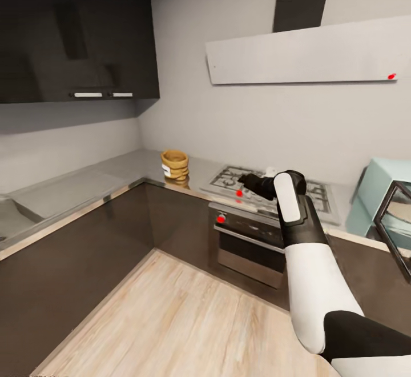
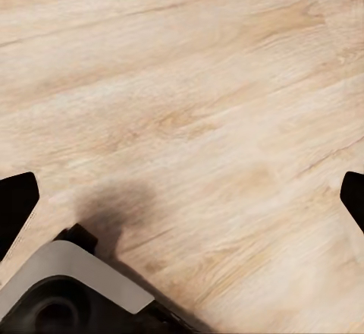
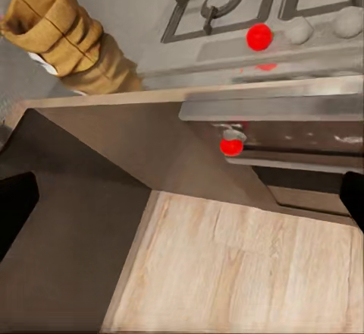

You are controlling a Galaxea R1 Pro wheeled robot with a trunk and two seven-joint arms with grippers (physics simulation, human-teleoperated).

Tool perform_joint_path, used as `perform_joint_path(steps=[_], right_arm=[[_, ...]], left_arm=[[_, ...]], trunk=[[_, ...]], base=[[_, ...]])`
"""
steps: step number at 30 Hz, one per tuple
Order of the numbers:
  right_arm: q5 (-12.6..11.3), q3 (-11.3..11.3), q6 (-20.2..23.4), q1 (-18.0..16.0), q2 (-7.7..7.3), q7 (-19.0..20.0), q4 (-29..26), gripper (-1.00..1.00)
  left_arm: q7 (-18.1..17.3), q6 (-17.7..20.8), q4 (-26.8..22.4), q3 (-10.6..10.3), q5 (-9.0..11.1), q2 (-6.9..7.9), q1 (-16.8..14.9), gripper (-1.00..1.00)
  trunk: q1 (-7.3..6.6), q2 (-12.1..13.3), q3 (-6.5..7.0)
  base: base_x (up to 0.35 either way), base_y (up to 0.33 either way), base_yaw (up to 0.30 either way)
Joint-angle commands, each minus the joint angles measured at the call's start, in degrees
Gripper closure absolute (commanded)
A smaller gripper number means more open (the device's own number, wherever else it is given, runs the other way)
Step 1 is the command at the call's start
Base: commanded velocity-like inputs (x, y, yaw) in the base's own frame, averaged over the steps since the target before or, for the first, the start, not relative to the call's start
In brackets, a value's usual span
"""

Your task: In the kitchen, take the popcorn bag from the countertop, put it into the microwave, and heat it until the popcorn is cooked so the cooked popcorn ends up inside the bag.

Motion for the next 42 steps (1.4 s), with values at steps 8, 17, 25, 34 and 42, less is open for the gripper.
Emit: perform_joint_path(steps=[8,17,25,34,42], right_arm=[[-0.7,-0.2,0.1,0.3,0.05,0.1,-0.8,-1.00],[-0.8,-0.2,0.4,3.0,0.05,0.8,-8.9,-1.00],[-0.7,0.8,0.9,4.5,0.05,0.2,-12.9,-1.00],[-0.5,1.7,0.5,4.5,0.05,0.1,-9.6,-1.00],[-0.3,5.8,0.3,4.3,0.05,-4.5,-8.0,-1.00]], left_arm=[[0.0,0.3,0.5,0.2,0.4,0.09,0.1,-1.00],[-0.2,-1.8,-0.4,0.0,0.0,-0.47,1.7,-1.00],[-0.1,-2.4,0.1,0.0,-0.1,-0.51,2.0,-1.00],[-0.1,-2.6,0.2,-0.1,0.1,-0.44,2.0,-1.00],[0.0,-2.6,0.2,-0.1,0.1,-0.30,2.0,-1.00]], trunk=[[0.04,0.0,-0.06],[0.04,0.0,-0.06],[0.04,0.0,-0.06],[0.04,0.0,-0.06],[0.04,0.0,-0.06]], base=[[0.306,0.129,0.295],[0.337,0.014,0.295],[0.336,-0.111,0.095],[0.335,-0.058,0.132],[0.340,-0.001,0.004]])
